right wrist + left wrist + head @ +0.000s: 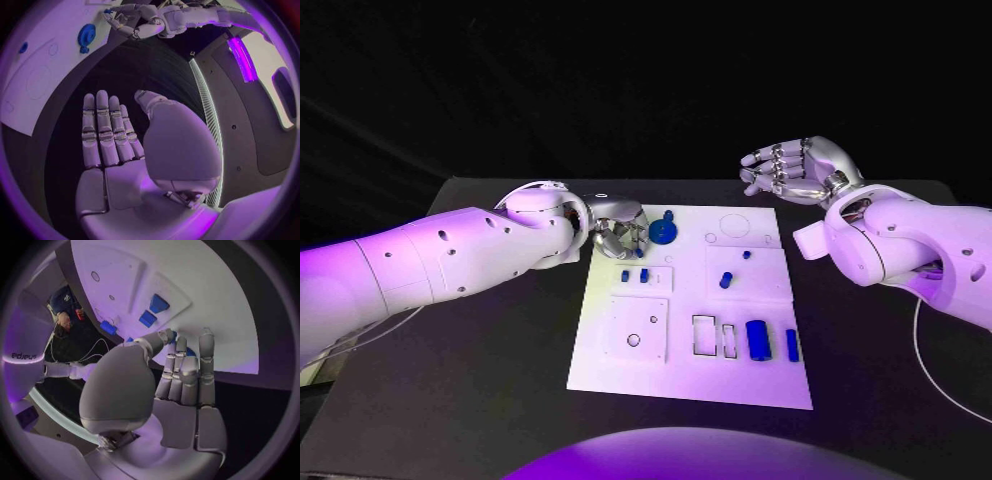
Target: Assemble the parts on the task board
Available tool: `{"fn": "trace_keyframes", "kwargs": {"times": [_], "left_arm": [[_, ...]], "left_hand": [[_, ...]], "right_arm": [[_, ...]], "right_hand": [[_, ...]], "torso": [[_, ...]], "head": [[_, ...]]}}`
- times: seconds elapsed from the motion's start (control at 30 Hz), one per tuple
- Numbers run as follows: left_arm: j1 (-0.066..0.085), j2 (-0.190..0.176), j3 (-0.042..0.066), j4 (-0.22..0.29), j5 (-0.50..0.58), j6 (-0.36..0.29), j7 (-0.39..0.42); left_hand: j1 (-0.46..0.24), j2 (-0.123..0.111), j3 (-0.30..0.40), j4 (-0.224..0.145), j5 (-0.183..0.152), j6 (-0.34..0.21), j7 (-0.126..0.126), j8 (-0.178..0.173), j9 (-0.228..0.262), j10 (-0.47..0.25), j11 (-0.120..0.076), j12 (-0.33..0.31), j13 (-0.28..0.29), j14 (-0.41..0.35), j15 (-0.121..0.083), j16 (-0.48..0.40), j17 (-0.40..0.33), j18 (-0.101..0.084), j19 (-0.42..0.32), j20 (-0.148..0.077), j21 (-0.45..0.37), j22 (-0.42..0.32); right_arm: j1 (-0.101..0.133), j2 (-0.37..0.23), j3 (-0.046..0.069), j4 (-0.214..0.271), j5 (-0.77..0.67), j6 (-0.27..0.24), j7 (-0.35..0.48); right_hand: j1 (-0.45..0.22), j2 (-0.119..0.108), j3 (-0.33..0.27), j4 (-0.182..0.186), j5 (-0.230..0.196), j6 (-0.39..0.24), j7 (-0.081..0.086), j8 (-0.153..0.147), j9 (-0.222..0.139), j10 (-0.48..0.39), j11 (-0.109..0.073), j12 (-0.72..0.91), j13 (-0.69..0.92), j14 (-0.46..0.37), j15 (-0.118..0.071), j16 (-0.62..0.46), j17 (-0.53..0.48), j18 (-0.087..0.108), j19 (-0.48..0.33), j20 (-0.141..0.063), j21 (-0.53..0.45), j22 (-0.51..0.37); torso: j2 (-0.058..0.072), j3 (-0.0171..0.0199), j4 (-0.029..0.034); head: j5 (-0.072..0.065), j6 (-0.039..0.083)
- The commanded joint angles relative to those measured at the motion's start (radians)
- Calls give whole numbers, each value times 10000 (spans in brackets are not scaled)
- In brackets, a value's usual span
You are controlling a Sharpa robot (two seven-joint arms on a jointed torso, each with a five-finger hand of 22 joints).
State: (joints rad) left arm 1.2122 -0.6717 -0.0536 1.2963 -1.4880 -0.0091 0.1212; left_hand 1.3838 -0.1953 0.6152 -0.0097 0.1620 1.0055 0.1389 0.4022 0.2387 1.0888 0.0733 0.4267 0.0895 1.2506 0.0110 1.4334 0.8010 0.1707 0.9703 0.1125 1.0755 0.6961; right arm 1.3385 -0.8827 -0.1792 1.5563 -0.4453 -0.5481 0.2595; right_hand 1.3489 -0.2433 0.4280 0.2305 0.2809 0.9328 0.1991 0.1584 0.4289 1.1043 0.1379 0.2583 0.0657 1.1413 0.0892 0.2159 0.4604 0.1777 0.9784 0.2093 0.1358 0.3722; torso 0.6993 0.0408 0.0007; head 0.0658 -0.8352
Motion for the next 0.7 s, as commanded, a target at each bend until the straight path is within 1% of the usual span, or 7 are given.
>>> {"fn": "trace_keyframes", "kwargs": {"times": [0.03, 0.23, 0.5, 0.6, 0.7], "left_arm": [[-6, 20, -15, 5, 70, 248, 22], [-5, 31, -20, 2, 80, 252, 18], [-6, 93, -44, -37, 84, 250, 6], [-7, 135, -66, -73, 91, 351, -53], [-8, 158, -93, -96, 115, 447, -104]], "left_hand": [[-99, -7, -27, -2, -51, 68, -11, 42, -11, 61, 27, -61, -11, -87, 7, -48, -4, 140, -42, 1, -30, -13], [-99, -6, -27, -3, -54, 68, -12, 39, -11, 62, 28, -67, -11, -88, 7, -49, -3, 141, -44, 1, -32, -14], [-119, -12, -42, 0, -77, 52, -6, 6, -12, 62, 37, -119, -15, -75, 14, -47, 50, 142, -58, -2, -47, -20], [-176, -34, -67, 21, -89, -19, 22, -84, -24, 20, 70, -244, -31, -143, 42, -76, -31, 137, -88, 5, -81, -35], [-219, -76, -91, 32, -93, -195, 84, -270, -70, -60, 138, -437, -51, -313, 100, -132, -248, 130, -150, 49, -154, -69]], "right_arm": [[-4, 3, 2, 13, -92, 133, 84], [-4, 0, 2, 18, -92, 130, 82], [-4, -15, 2, 20, -92, 120, 79], [-4, -17, 2, 20, -92, 121, 77], [-4, -32, 2, 29, -94, 120, 75]], "right_hand": [[-87, -28, 66, 19, -25, 33, 41, -20, -10, 44, -1, -64, -14, -43, 41, -55, -11, 46, -16, 18, -56, -10], [-87, -28, 66, 19, -25, 33, 41, -20, -10, 44, -1, -64, -14, -43, 41, -55, -11, 46, -16, 18, -56, -10], [-87, -28, 66, 19, -25, 33, 41, -20, -10, 44, -1, -64, -14, -43, 41, -55, -11, 46, -16, 18, -56, -10], [-101, -29, 74, 5, -25, 36, 40, -22, -21, 55, -2, -89, -15, -35, 41, -75, -20, 47, -9, 20, -69, -33], [-106, -29, 77, 0, -25, 37, 39, -23, -25, 59, -2, -97, -15, -33, 41, -82, -24, 48, -7, 21, -73, -41]], "torso": [[3, 1, -1], [8, 5, 2], [6, -3, -3], [7, -4, -3], [4, -1, -3]], "head": [[-2, -12], [-8, -13], [-10, -27], [-15, -30], [-11, -39]]}}
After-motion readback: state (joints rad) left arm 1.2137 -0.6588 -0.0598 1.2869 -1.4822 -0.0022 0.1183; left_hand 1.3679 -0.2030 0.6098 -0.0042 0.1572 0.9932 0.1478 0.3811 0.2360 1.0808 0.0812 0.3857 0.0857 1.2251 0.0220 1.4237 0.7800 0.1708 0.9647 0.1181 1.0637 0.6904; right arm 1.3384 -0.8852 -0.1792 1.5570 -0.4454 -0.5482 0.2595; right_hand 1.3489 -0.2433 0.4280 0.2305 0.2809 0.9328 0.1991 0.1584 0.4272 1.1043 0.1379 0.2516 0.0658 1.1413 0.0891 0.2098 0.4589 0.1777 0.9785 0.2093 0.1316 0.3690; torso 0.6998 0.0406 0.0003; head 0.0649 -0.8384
